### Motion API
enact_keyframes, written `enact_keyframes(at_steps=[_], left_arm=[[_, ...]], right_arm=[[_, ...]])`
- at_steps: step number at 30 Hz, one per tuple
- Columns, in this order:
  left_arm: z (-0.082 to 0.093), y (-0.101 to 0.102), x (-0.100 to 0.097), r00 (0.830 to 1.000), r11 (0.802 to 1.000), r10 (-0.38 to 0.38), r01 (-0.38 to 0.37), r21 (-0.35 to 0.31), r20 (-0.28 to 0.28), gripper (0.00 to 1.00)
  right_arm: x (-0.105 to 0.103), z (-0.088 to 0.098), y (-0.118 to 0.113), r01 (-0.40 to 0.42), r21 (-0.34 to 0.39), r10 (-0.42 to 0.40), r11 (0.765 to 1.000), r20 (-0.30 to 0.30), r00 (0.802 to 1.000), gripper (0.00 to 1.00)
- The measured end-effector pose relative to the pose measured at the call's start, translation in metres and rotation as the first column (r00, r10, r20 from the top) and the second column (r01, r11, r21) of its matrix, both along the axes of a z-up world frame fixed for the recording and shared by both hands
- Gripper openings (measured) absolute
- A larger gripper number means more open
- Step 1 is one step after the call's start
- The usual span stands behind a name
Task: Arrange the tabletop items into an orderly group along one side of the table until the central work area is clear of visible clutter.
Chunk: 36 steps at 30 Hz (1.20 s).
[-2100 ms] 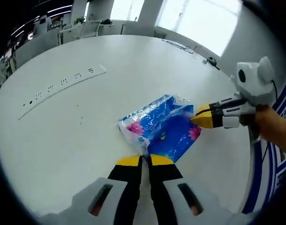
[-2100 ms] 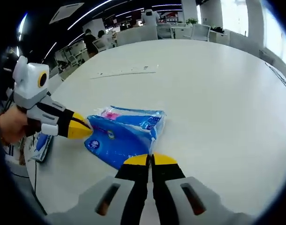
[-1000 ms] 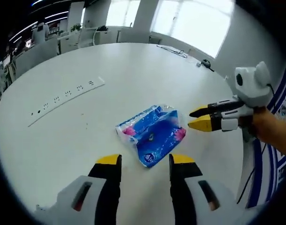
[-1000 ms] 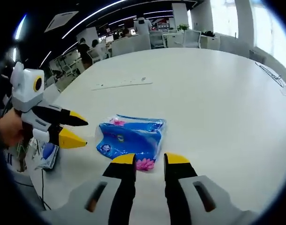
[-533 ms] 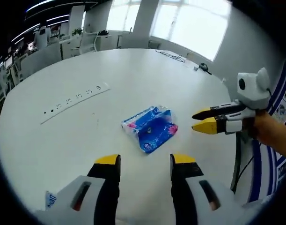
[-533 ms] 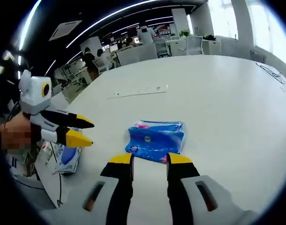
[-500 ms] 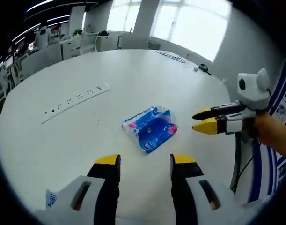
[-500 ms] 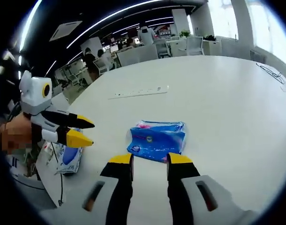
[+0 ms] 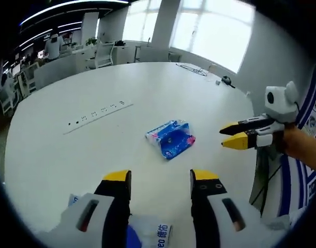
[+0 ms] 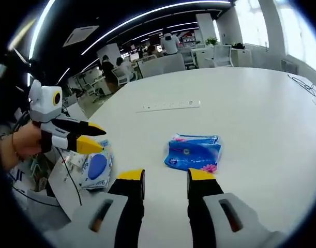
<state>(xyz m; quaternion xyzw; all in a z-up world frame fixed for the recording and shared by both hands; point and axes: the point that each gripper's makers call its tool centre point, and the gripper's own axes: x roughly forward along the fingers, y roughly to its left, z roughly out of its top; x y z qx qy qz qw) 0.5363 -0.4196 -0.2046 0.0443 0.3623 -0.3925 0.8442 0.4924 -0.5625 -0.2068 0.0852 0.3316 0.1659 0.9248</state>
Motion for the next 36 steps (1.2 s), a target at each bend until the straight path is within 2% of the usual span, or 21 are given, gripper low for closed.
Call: enact_keyframes(at_steps=[6, 11, 24, 29, 36], left_arm=[[0.006, 0.031, -0.008, 1.0, 1.0, 0.027, -0.028, 0.013, 0.011, 0.46], [0.012, 0.052, -0.011, 0.999, 0.999, 0.049, -0.049, 0.016, 0.022, 0.46], [0.023, 0.124, -0.014, 0.994, 0.993, 0.1, -0.102, 0.06, 0.04, 0.45], [0.022, 0.151, -0.012, 0.993, 0.99, 0.111, -0.114, 0.085, 0.039, 0.45], [0.015, 0.172, -0.008, 0.995, 0.988, 0.099, -0.101, 0.117, 0.028, 0.44]], right_arm=[[-0.008, 0.008, 0.019, -0.016, 0.011, 0.016, 1.0, 0.011, 1.0, 0.31], [-0.015, 0.01, 0.035, -0.035, 0.019, 0.035, 0.999, 0.009, 0.999, 0.31], [-0.027, 0.011, 0.078, -0.069, 0.046, 0.069, 0.997, -0.004, 0.998, 0.31], [-0.031, 0.006, 0.088, -0.068, 0.054, 0.069, 0.996, -0.015, 0.997, 0.31], [-0.036, -0.004, 0.102, -0.061, 0.061, 0.064, 0.996, -0.045, 0.997, 0.31]])
